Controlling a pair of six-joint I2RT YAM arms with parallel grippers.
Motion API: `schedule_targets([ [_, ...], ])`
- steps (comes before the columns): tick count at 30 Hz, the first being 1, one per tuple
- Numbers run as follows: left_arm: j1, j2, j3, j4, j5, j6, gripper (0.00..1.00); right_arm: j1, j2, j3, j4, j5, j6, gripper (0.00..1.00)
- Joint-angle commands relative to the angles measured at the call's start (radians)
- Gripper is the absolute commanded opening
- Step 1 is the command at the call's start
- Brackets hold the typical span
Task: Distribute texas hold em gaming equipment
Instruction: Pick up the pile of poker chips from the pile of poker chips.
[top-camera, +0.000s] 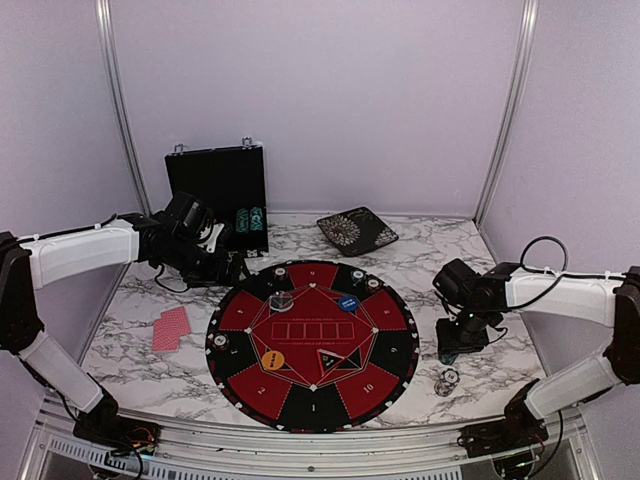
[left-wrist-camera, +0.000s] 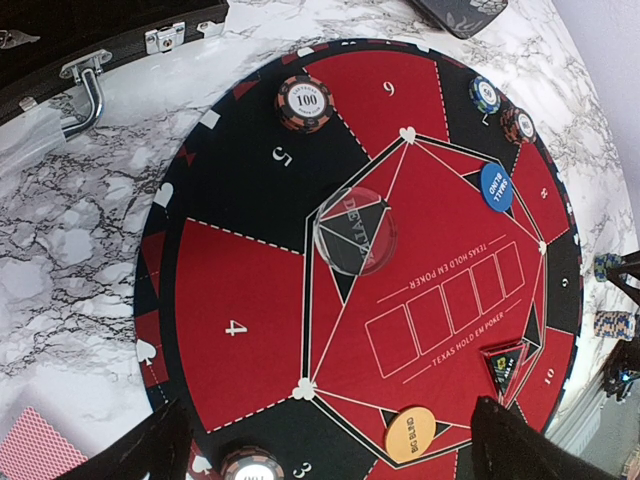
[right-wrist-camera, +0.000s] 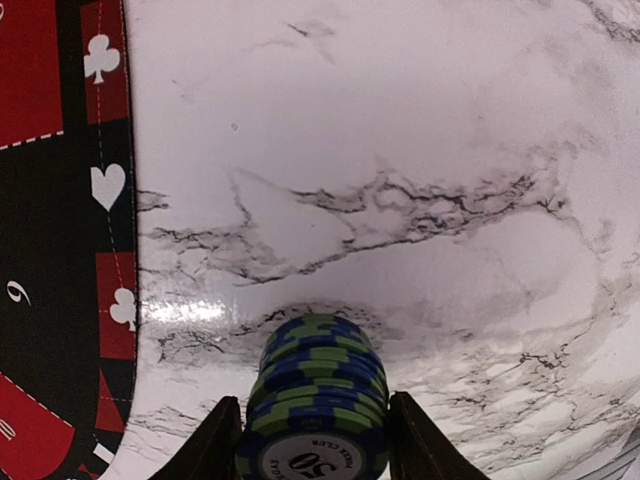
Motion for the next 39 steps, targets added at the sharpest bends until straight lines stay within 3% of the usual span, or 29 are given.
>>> schedule_targets([
  [1,0.005,0.014,-0.007,0.018,0.013,0.0,0.99,-0.008,0.01,0.002,0.016,0.005,0.01,0.46],
  [21,0.005,0.017,-0.005,0.018,0.013,-0.001,0.99,-0.008,0.0,0.053,-0.029,0.031,0.008,0.31],
  [39,0.005,0.014,-0.007,0.018,0.014,0.002,0.99,-0.008,0.012,0.13,-0.059,0.033,-0.017,0.27],
])
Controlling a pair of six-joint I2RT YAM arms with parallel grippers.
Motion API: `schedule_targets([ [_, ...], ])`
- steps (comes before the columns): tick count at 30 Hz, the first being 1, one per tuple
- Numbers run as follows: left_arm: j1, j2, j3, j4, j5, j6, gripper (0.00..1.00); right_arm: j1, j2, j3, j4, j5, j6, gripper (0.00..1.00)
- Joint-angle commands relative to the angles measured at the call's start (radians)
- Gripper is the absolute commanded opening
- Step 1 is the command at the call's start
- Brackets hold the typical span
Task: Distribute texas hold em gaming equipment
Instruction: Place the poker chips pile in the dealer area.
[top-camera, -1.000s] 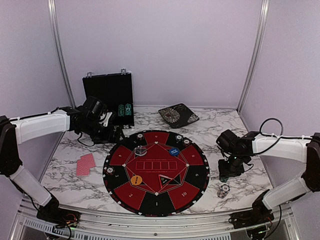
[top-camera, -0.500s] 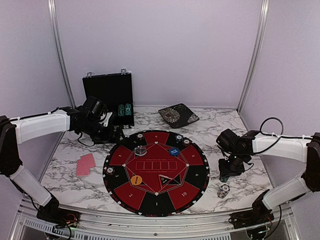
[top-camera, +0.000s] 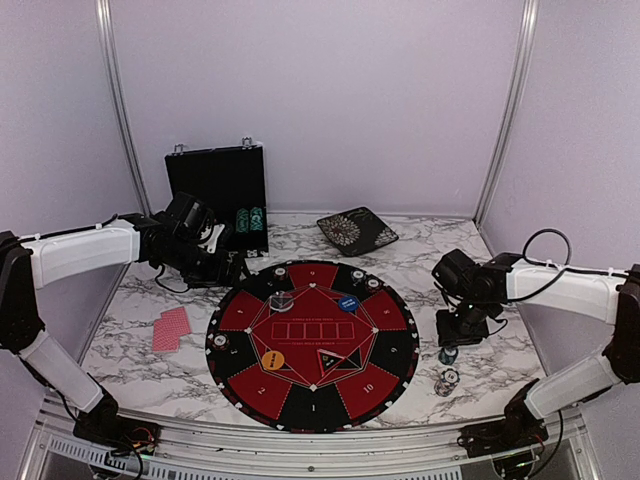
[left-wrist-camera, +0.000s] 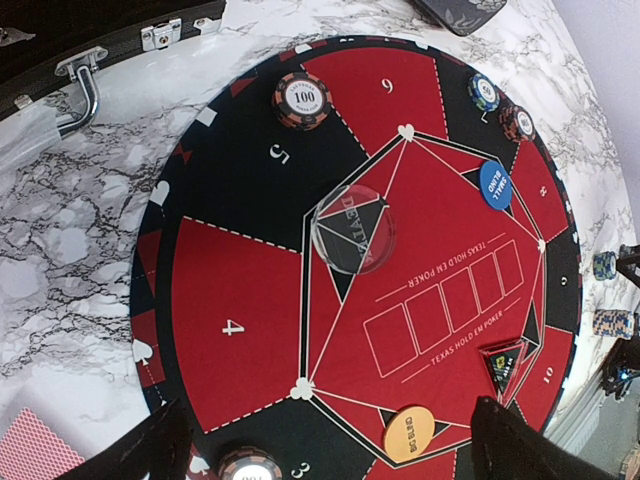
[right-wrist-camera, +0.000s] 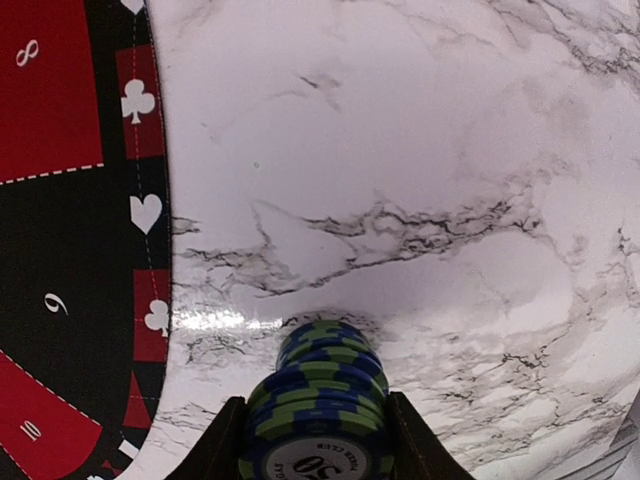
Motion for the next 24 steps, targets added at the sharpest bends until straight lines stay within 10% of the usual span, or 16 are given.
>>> schedule_targets([
  [1,0.005,0.007,-0.007,0.016,0.006,0.001,0.99,-0.008,0.01,0.072,-0.013,0.017,-0.024,0.26],
  [24,0.01,-0.009,-0.004,0.015,0.006,0.004,0.99,0.174,0.43,0.582,-0.045,0.053,-0.14,0.23],
])
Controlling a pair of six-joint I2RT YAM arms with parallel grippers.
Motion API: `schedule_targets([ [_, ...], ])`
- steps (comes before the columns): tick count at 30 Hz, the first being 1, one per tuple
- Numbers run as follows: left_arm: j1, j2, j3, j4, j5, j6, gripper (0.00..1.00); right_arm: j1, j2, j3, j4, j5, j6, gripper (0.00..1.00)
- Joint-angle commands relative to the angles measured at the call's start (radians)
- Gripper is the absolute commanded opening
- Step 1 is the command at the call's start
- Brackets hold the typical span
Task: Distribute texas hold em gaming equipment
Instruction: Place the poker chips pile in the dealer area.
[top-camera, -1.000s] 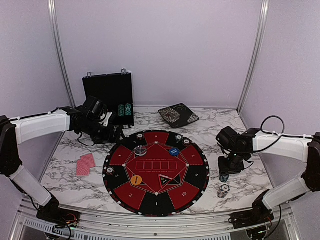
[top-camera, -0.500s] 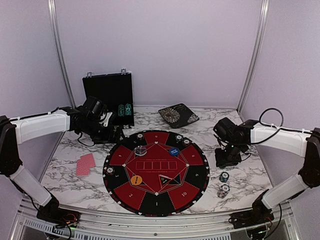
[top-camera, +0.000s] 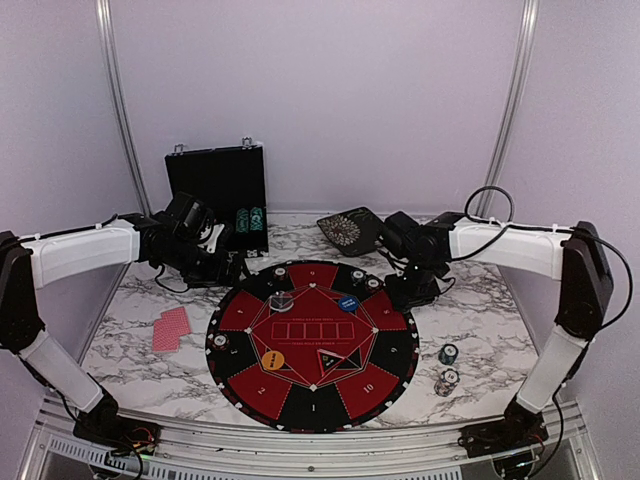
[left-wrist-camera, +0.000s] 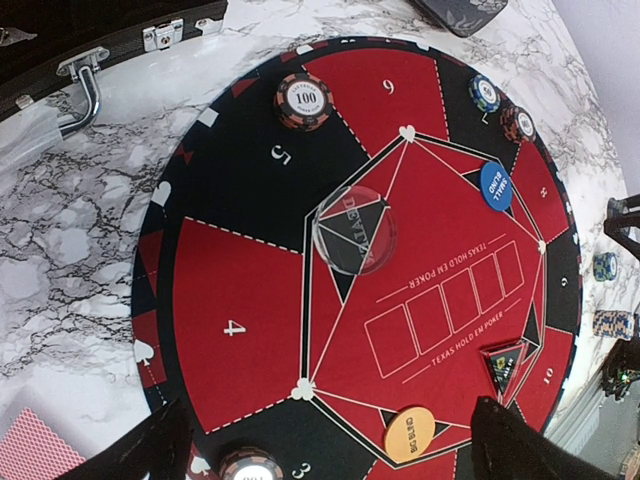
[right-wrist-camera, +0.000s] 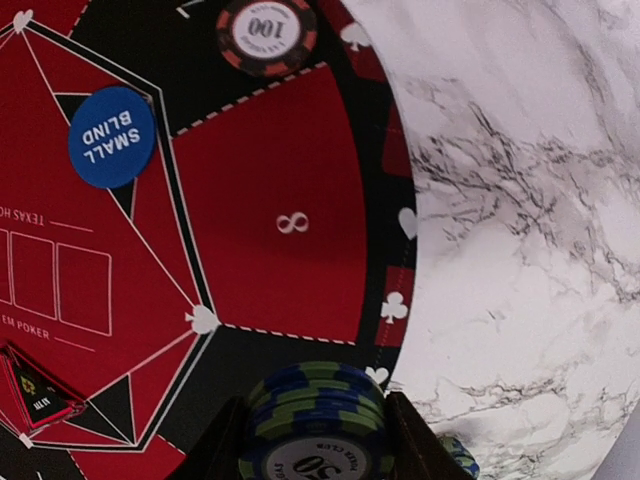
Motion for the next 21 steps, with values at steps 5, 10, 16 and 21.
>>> schedule_targets([
  [5,0.012,-0.013,-0.004,0.015,0.007,0.004,0.99,0.109,0.216,0.287,-0.015,0.015,-0.076,0.22],
  [10,0.014,-0.011,-0.004,0.014,0.007,0.004,0.99,0.157,0.367,0.452,-0.029,0.008,-0.118,0.22],
  [16,0.016,-0.011,-0.004,0.013,0.005,0.004,0.99,0.175,0.509,0.618,-0.033,-0.015,-0.16,0.21],
  [21,0.017,-0.008,-0.004,0.012,0.006,0.004,0.99,0.187,0.587,0.707,-0.029,-0.024,-0.179,0.21],
])
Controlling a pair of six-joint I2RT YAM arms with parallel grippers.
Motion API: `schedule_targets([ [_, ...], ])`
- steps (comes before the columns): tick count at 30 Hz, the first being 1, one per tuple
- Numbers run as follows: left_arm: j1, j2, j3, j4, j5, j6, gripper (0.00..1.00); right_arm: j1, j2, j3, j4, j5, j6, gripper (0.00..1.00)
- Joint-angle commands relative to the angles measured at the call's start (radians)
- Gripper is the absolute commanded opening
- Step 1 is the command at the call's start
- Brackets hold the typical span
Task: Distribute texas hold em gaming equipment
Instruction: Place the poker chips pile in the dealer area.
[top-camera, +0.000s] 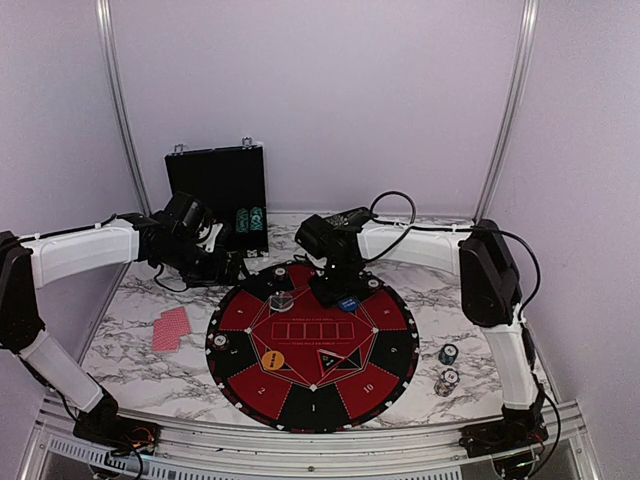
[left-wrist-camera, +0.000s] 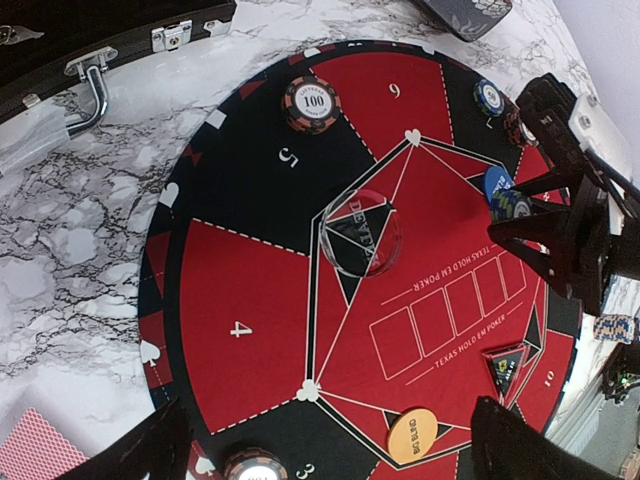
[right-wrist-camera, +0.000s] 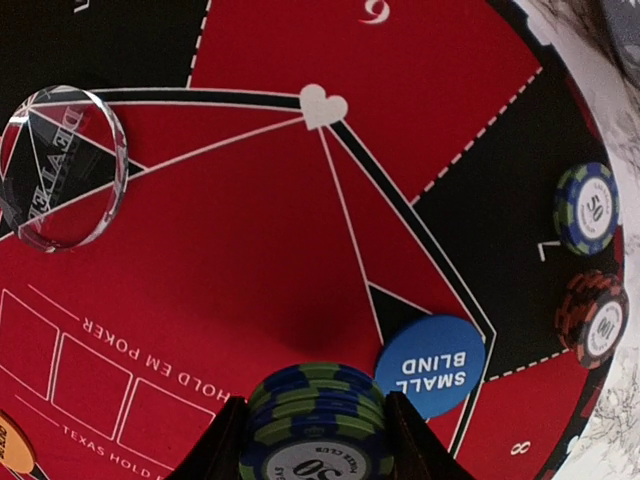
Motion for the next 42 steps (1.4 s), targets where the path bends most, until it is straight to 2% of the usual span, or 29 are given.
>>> schedule_targets([
  [1,0.007,-0.008,-0.003,0.013,0.008,0.003,0.99,0.013,0.05,0.109,-0.012,-0.01,-0.031,0.21],
  [15,0.008,-0.005,-0.004,0.013,0.01,0.004,0.99,0.031,0.185,0.303,-0.052,-0.012,-0.06,0.21],
  [28,0.009,0.0,-0.005,0.014,0.014,0.003,0.99,0.026,0.255,0.395,-0.059,0.007,-0.081,0.21],
  [42,0.009,0.001,-0.004,0.013,0.021,0.002,0.99,-0.005,0.283,0.417,-0.05,0.008,-0.094,0.22],
])
